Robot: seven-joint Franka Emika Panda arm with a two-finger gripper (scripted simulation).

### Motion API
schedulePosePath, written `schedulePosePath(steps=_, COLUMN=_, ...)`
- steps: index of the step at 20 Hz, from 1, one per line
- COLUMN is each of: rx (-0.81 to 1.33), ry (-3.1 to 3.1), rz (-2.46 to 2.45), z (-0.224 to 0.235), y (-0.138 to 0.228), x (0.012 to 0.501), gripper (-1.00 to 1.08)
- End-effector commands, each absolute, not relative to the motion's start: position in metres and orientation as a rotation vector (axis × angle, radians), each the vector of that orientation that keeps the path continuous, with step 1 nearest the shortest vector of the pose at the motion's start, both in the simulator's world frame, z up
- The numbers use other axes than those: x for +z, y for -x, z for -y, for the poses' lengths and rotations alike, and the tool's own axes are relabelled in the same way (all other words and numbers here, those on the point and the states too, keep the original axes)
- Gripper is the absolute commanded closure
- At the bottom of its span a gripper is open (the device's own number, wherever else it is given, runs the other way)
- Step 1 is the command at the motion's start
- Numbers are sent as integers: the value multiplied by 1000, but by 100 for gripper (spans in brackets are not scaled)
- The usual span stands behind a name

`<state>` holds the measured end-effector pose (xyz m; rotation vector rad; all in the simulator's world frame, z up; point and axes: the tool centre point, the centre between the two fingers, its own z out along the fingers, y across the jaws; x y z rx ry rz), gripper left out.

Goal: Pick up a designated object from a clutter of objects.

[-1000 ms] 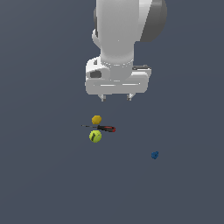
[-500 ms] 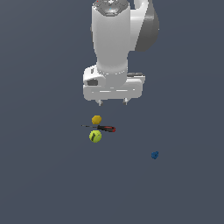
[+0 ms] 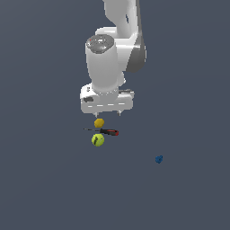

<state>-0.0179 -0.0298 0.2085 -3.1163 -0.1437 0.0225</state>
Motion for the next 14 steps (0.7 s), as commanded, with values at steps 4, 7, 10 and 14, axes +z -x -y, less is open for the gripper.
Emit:
schedulePosePath(steps=4, rx=13, ry=3118, rz=191, z=54, y=37, x=161, gripper=-92)
schedulePosePath(steps=7, rx=9, ry=3120, rz=217, z=65, y=50, x=138, gripper=-92)
schedulePosePath(steps=10, rx=5, ry=3122, rz=239, z=75, y=63, x=118, gripper=-92)
schedulePosePath(steps=14, rx=3, ry=3124, rz=263, z=85, y=78, x=99, gripper=-92)
